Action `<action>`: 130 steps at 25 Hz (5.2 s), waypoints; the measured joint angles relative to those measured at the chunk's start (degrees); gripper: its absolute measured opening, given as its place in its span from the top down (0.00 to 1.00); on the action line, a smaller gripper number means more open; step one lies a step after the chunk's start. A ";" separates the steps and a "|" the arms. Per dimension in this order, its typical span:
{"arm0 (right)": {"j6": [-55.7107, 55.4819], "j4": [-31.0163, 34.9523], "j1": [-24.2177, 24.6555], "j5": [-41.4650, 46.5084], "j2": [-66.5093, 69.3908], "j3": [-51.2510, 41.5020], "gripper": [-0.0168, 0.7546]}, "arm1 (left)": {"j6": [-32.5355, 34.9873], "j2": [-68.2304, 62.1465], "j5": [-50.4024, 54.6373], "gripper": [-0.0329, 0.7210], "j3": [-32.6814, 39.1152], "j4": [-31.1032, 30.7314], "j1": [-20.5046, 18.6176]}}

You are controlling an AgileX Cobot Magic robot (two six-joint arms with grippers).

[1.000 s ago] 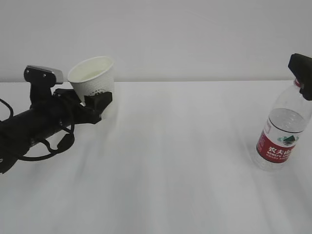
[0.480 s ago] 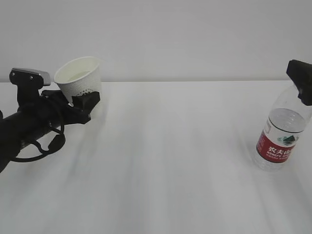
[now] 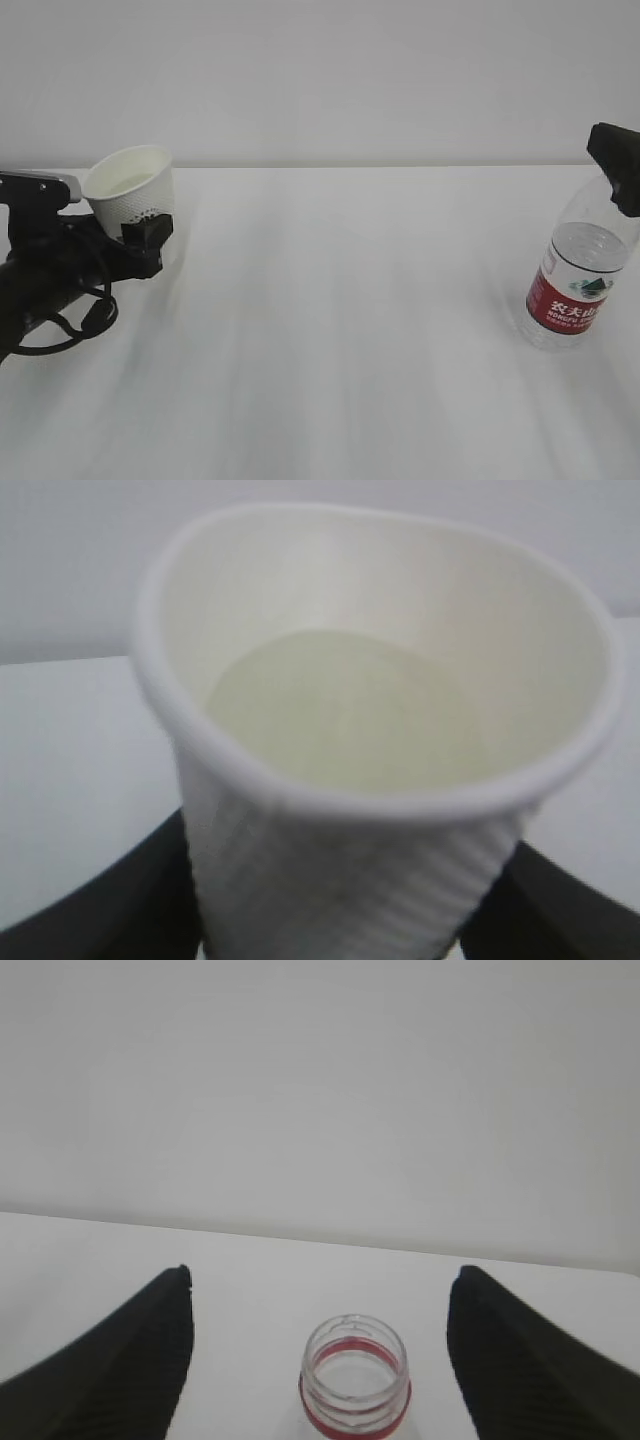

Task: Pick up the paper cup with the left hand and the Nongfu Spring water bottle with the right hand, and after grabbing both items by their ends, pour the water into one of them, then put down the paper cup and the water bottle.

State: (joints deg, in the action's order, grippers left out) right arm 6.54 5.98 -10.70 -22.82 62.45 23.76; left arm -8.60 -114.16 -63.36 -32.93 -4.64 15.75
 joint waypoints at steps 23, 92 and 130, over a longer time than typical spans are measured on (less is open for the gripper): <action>1.08 0.00 0.00 -0.32 0.00 0.00 0.21 | 0.61 -0.26 -0.13 0.37 1.98 2.75 1.61; 1.70 0.00 0.00 -2.93 0.00 0.00 0.21 | -6.04 -3.22 -2.13 0.05 8.68 0.51 1.61; 1.70 0.00 0.00 -3.67 0.00 8.03 0.21 | -6.17 23.96 -2.39 0.19 12.37 -3.02 1.61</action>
State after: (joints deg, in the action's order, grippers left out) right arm 8.24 5.98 -10.70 -26.49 62.45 31.80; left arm -14.77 -90.20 -65.75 -20.56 -7.66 17.36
